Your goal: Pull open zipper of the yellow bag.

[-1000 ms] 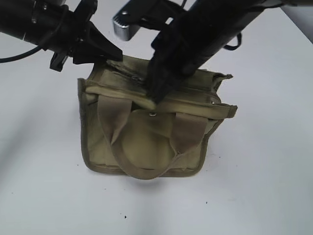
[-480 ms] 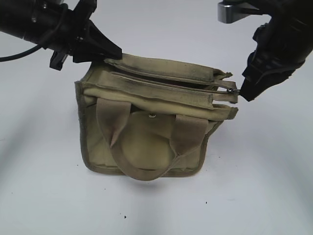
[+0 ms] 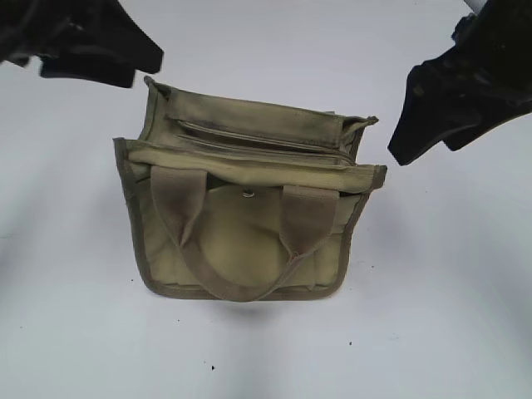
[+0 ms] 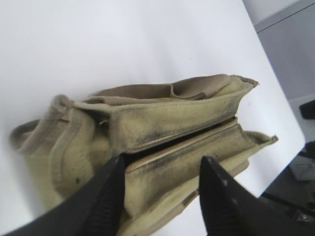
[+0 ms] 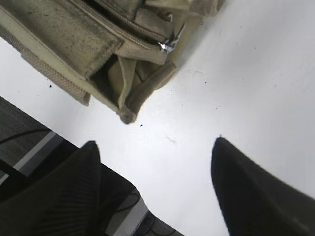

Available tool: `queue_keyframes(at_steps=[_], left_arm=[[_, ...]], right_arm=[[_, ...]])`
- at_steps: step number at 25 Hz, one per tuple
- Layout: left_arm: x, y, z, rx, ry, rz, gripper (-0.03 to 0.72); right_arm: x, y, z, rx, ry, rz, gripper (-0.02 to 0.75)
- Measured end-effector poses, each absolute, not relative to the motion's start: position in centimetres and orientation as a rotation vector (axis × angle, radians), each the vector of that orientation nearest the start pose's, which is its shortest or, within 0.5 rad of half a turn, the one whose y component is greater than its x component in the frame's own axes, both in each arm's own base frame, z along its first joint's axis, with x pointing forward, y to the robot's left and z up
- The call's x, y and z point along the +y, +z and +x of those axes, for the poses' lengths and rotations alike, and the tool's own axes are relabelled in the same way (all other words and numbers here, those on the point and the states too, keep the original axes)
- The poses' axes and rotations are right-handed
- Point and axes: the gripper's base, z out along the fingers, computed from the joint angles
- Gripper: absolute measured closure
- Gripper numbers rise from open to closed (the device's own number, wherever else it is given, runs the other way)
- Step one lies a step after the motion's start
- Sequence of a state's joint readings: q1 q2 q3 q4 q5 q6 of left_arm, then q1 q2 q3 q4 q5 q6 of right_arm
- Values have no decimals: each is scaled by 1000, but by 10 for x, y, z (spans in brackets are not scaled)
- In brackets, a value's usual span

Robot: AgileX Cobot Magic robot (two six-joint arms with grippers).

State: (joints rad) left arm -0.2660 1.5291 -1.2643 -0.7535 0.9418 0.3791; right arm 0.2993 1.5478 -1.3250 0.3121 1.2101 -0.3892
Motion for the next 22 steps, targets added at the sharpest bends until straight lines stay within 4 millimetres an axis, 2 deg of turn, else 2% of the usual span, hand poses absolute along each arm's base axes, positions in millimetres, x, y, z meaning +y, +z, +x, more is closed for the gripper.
queue_keyframes(at_steps=[2,4,8,12,15,18,22], left_arm=[[-122,342,278,2469,-776,467,288],[-108,362,256,2456,-635,480,280],[-76,379,202,2465,-402,406,276],[-50,372,145,2436,-261,343,276],[-32,358,94,2353,-222,328,276],[-20,336,58,2291,-185,321,276],[-7,307,19,2179,-168,308,276]], right_arm=[[111,321,276,2732,409,-798,146],[107,334,267,2704,396,-751,136],[96,354,237,2648,367,-692,133],[78,343,194,2668,300,-672,142],[65,323,157,2701,281,-653,143],[54,299,122,2714,280,-646,144],[41,281,79,2636,280,-633,144]])
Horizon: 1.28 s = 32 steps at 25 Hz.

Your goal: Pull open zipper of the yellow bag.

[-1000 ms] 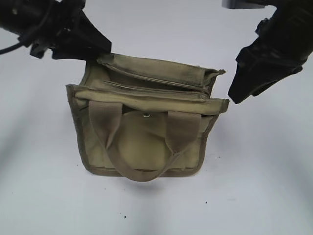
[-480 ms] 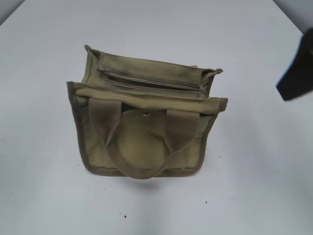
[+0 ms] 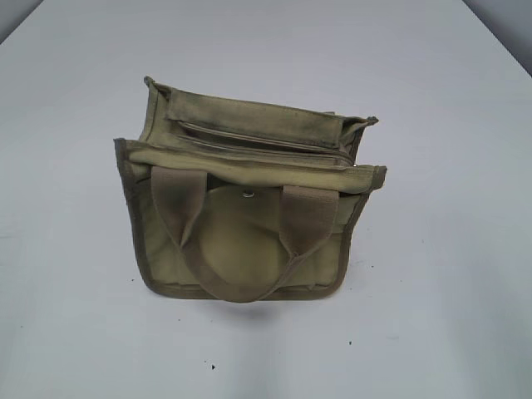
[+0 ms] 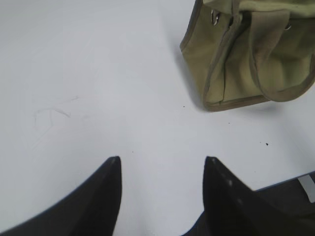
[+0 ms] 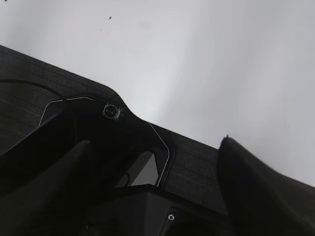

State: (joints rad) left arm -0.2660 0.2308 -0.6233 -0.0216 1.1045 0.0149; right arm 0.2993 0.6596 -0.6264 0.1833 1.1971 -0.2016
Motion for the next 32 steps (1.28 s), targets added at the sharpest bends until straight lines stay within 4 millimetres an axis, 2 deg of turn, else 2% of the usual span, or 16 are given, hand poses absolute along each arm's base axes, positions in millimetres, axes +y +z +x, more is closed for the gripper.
queue_keyframes(at_steps=[3,6,11,32], left_arm=[[-1,291,1,2105,-161,298,276],[2,284,-9,2033,-168,288,276],[1,282,-8,2011,-171,285,285],[1,282,-8,2007,-172,285,307]], right_arm=[[33,268,57,2576,272,-624,144],[28,268,40,2465,268,-607,144],[21,268,25,2285,252,-569,144],[20,268,23,2251,245,-562,154]])
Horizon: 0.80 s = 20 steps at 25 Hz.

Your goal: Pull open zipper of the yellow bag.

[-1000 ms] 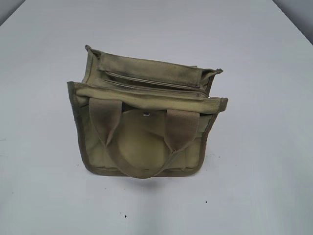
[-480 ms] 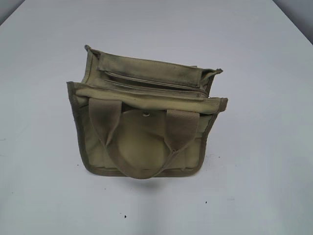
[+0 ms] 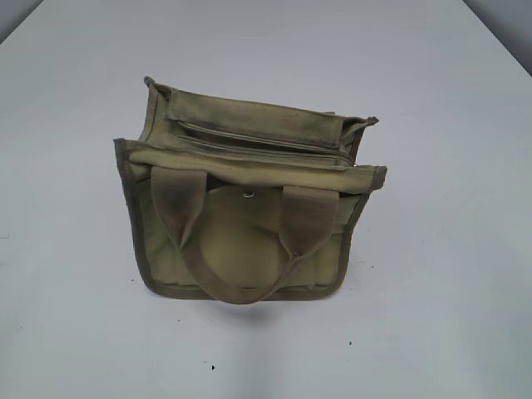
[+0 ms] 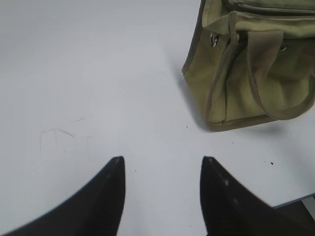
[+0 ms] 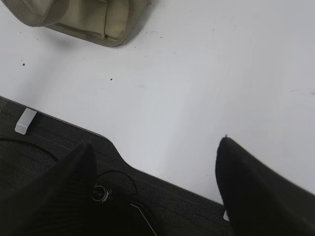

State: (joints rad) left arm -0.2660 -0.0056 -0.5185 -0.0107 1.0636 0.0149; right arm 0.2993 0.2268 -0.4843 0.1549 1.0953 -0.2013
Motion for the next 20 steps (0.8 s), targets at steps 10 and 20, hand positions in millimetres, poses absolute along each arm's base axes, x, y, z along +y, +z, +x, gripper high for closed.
queue_keyframes(at_steps=[10,20], left_arm=[[0,282,-8,2019,-85,146,318],[0,282,-8,2020,-48,87,338]], right_arm=[[16,269,18,2226,168,-374,154],[13,270,-6,2062,106,-271,154]])
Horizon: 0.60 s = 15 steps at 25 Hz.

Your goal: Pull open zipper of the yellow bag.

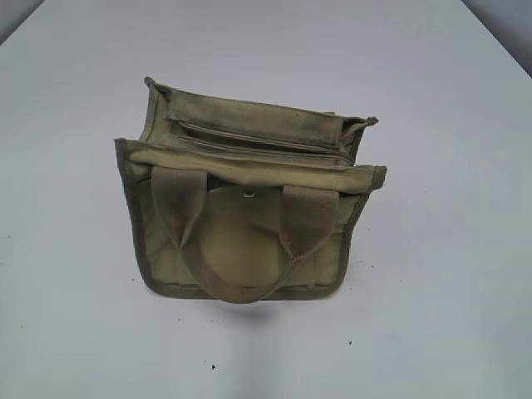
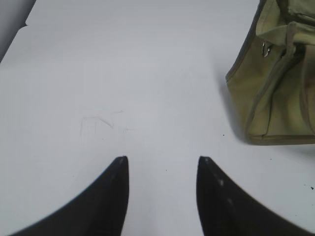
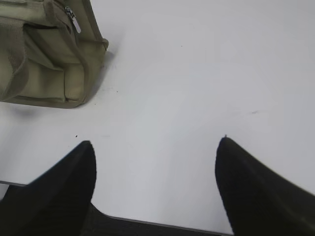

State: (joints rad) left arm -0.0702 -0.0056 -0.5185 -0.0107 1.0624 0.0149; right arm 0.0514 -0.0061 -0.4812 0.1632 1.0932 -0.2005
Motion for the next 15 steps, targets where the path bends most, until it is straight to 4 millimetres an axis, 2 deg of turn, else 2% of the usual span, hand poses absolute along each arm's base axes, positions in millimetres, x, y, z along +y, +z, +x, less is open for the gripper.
queue_keyframes(at_steps=[15], left_arm=[[0,282,-8,2020,-48,87,359]], right_arm=[[13,270,-6,2062,108,-269,155]])
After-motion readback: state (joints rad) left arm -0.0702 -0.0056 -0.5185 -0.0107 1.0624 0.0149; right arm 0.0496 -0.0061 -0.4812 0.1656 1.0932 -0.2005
